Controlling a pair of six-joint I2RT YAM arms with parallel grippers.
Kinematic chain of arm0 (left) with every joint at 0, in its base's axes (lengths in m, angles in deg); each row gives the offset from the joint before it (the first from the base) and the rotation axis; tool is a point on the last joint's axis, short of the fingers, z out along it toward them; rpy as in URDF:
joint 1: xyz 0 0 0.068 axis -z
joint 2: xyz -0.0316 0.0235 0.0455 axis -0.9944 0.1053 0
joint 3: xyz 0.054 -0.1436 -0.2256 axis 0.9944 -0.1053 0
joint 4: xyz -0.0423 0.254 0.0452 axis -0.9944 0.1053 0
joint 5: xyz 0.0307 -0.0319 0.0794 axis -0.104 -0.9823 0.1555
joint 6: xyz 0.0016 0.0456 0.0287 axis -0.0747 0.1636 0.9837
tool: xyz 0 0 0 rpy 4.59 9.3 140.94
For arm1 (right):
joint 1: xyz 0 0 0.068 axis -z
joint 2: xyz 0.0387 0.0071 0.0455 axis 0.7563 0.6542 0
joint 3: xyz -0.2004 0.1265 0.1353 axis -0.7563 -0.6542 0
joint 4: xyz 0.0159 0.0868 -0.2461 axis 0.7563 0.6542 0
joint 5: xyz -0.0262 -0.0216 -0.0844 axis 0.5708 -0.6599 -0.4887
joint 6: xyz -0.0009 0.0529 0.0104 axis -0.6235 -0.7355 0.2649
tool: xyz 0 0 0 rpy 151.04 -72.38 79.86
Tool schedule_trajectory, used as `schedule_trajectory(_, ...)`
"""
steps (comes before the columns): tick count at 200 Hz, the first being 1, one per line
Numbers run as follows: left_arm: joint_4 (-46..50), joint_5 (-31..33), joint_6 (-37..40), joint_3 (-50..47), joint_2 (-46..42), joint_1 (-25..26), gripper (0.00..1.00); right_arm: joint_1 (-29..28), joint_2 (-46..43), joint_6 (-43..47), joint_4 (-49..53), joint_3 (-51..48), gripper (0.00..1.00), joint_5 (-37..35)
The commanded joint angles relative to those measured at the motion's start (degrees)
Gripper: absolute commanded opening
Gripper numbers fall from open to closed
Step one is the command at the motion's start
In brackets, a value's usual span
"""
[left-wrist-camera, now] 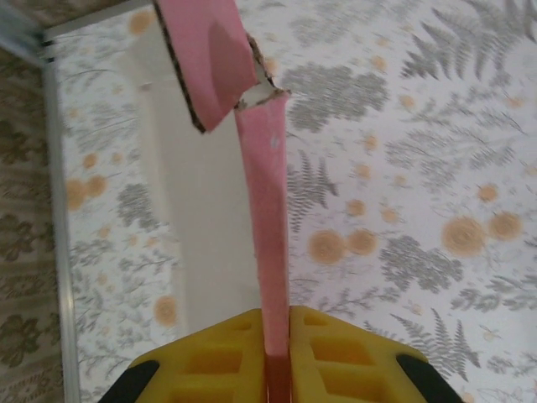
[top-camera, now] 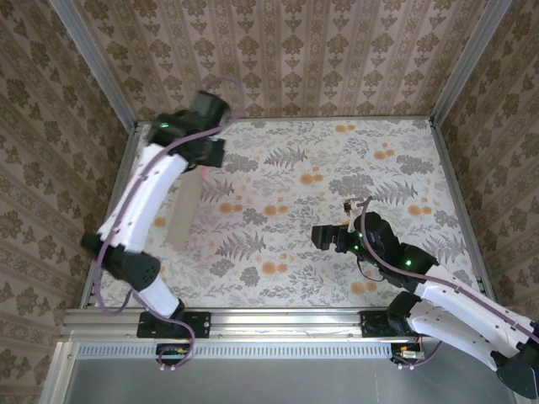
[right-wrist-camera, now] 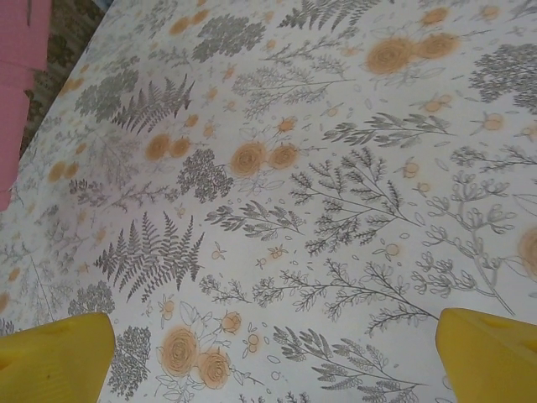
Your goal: Fold the paper box
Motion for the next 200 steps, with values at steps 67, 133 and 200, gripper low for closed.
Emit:
schedule_trajectory(67, -12.8, -13.4, -11.5, 2.0, 18.3, 13.9, 0.31, 0.0, -11.6, -2.8, 12.2, -2.3, 0.99, -5.0)
schedule_trajectory(133, -41.8, -38.6, -12.7, -30.1, -4.5, 1.7, 0.58, -0.9, 2.1, -2.6, 0.1, -0.6, 0.98, 2.7)
schedule_trajectory(200, -45.6, -44.8, -8.6, -50.4, -21.8, -16.7, 0.98, -9.9, 31.5, -2.8, -12.3, 14.7, 1.00, 4.6)
